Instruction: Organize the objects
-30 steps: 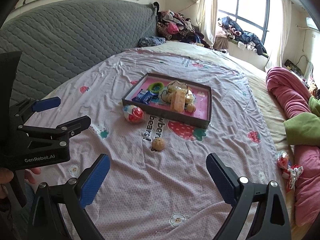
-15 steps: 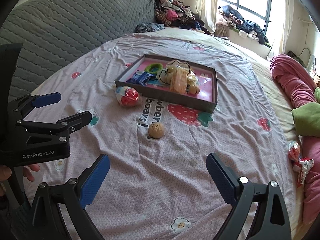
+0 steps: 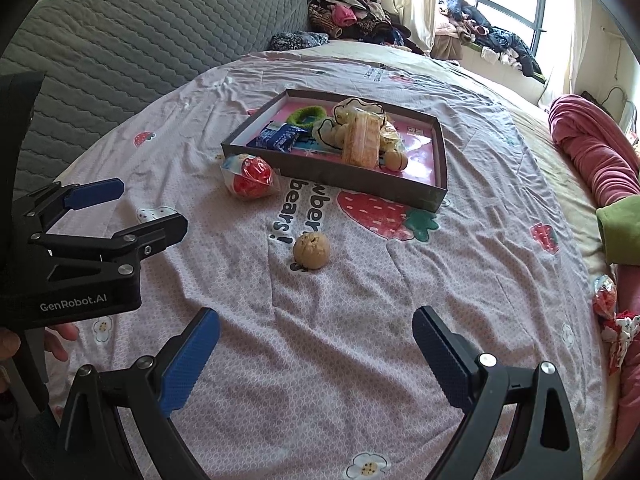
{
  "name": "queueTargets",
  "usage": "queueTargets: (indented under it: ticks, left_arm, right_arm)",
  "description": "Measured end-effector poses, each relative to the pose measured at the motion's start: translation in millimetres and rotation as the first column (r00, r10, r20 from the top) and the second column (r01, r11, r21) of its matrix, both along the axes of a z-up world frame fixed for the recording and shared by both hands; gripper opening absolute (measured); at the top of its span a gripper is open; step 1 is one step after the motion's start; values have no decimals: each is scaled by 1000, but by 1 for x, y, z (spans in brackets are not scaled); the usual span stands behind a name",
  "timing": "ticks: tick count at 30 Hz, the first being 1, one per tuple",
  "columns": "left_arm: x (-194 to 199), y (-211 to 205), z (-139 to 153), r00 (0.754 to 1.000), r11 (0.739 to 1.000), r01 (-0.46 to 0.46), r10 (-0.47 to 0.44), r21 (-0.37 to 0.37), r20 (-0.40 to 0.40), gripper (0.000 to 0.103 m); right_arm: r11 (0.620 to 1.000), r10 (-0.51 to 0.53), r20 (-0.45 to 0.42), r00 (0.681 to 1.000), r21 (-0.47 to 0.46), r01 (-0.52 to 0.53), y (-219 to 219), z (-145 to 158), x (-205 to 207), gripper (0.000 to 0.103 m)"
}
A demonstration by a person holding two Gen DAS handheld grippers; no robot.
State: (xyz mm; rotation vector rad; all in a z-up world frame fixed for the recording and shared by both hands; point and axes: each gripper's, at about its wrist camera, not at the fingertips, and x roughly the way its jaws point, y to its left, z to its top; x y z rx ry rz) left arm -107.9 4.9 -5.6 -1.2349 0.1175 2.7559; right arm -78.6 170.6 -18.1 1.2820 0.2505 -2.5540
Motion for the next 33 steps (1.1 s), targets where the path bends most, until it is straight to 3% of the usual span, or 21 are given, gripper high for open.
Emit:
queueTargets:
  ticks: [33]
  left_arm:
    - [-82, 10, -45, 998, 1000, 7, -8, 5, 56, 94]
  right_arm:
    - [999, -24, 83, 996, -21, 25, 2, -53, -73, 97]
